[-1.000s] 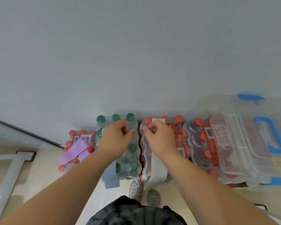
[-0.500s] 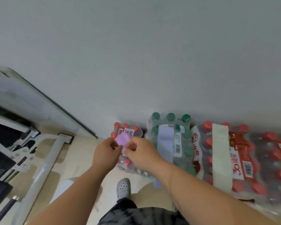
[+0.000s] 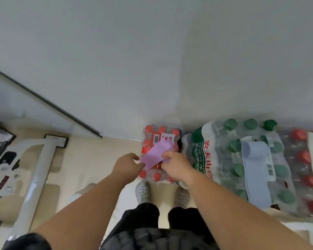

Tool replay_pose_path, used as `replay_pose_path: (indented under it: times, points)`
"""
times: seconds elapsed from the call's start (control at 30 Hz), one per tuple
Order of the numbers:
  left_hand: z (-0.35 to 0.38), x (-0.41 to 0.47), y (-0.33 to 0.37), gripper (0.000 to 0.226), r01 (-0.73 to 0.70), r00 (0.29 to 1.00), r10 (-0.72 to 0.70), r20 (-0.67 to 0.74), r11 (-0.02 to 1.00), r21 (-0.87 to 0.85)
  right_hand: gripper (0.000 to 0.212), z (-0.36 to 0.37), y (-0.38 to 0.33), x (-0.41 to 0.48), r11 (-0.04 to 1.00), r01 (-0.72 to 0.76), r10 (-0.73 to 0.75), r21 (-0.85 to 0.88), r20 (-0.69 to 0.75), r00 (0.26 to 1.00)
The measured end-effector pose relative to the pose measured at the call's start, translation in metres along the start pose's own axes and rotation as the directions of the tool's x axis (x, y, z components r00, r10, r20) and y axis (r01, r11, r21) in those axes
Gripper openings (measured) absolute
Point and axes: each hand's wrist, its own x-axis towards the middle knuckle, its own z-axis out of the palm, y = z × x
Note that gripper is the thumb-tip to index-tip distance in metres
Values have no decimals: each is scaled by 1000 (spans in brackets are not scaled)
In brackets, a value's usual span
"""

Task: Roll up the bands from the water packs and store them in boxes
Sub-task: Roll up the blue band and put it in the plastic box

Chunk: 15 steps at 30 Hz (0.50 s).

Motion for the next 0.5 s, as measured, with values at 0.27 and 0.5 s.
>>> replay_pose_path:
  times: [0.27, 0.5]
  points:
    - [23, 30, -16, 28, 168, 986, -164, 40, 952, -256, 57, 29, 9, 19, 958, 86, -48, -273, 146, 988]
    - [35, 31, -9, 26, 192, 981, -184, 56, 932, -308, 58, 37, 10, 16, 944, 93, -37, -317, 177, 983]
